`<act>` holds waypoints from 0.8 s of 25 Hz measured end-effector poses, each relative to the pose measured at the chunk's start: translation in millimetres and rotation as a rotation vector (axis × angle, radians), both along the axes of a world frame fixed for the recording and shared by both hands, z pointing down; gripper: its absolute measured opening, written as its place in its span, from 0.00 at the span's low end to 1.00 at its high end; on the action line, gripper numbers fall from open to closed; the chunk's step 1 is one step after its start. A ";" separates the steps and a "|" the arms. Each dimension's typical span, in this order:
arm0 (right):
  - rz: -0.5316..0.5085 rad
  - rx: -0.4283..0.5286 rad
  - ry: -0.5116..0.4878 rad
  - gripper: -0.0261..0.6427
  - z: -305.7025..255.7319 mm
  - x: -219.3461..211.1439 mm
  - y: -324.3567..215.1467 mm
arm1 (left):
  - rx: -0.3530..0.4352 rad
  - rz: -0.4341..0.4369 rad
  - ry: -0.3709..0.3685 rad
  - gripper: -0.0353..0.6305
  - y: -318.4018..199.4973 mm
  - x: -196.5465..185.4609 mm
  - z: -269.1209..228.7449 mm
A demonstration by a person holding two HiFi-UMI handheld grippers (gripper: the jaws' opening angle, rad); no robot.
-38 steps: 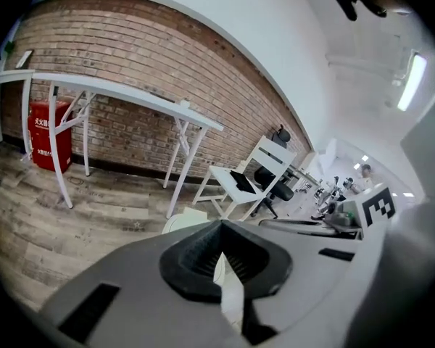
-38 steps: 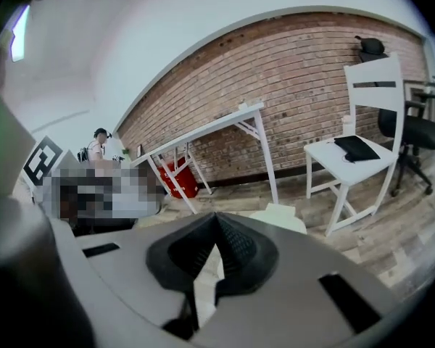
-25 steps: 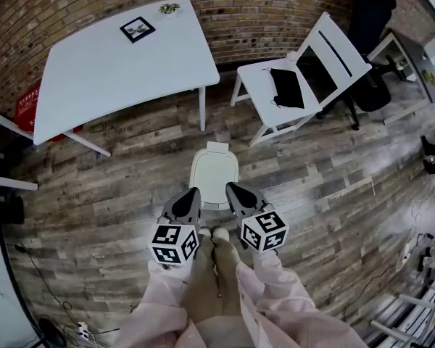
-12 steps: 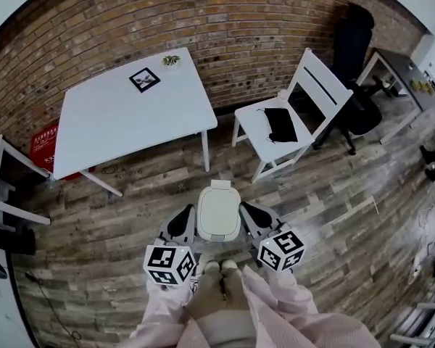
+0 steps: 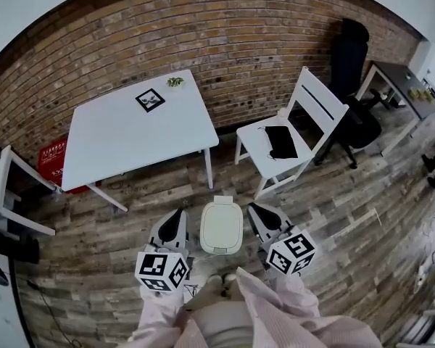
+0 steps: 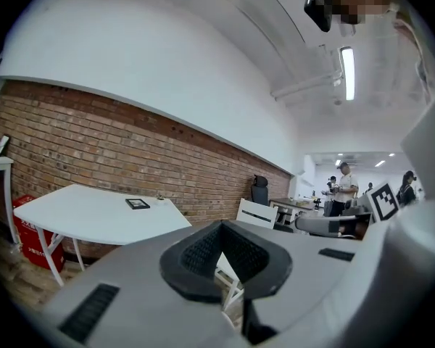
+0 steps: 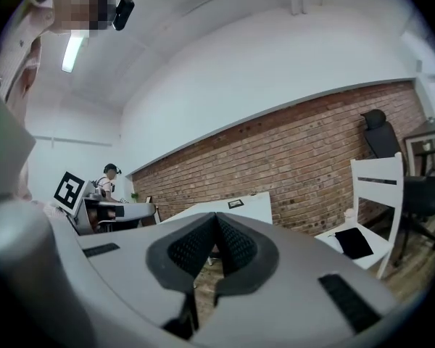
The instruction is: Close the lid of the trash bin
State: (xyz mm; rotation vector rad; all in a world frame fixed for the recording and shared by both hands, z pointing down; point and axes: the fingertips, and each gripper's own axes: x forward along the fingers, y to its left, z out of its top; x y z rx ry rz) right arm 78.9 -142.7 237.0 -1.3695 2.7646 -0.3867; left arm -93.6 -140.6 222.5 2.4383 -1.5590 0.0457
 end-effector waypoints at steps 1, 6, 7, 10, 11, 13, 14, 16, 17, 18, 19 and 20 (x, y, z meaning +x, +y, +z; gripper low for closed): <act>0.007 0.016 0.002 0.04 -5.7 3.0 -1.8 | 0.012 -0.005 -0.008 0.04 -0.7 -1.7 -4.2; 0.029 0.082 -0.004 0.04 -30.7 13.0 -9.7 | 0.054 -0.035 -0.046 0.04 -3.5 -11.6 -19.8; 0.035 0.092 -0.005 0.04 -35.3 14.8 -11.2 | 0.061 -0.041 -0.049 0.04 -4.4 -13.4 -23.1; 0.048 0.113 0.000 0.04 -43.6 20.7 -14.8 | 0.085 -0.062 -0.056 0.04 -6.4 -18.3 -33.8; 0.051 0.119 0.000 0.04 -45.6 22.9 -15.6 | 0.093 -0.069 -0.058 0.04 -6.9 -20.0 -36.9; 0.058 0.131 -0.002 0.04 -49.8 26.9 -17.3 | 0.105 -0.085 -0.064 0.04 -7.4 -23.8 -42.1; 0.060 0.136 -0.001 0.04 -51.9 28.5 -18.4 | 0.110 -0.092 -0.068 0.04 -7.7 -25.6 -44.3; 0.063 0.148 0.004 0.04 -55.8 31.5 -20.9 | 0.117 -0.107 -0.072 0.04 -8.3 -28.4 -47.7; 0.064 0.154 0.007 0.04 -57.6 32.7 -22.0 | 0.119 -0.115 -0.071 0.04 -8.7 -29.5 -48.8; 0.065 0.159 0.012 0.04 -59.0 33.3 -23.0 | 0.120 -0.124 -0.069 0.04 -9.0 -30.6 -49.6; 0.066 0.164 0.019 0.04 -59.9 33.4 -24.0 | 0.121 -0.132 -0.068 0.04 -9.2 -31.7 -49.8; 0.066 0.166 0.025 0.04 -60.3 32.9 -24.9 | 0.120 -0.139 -0.067 0.04 -9.6 -32.8 -49.5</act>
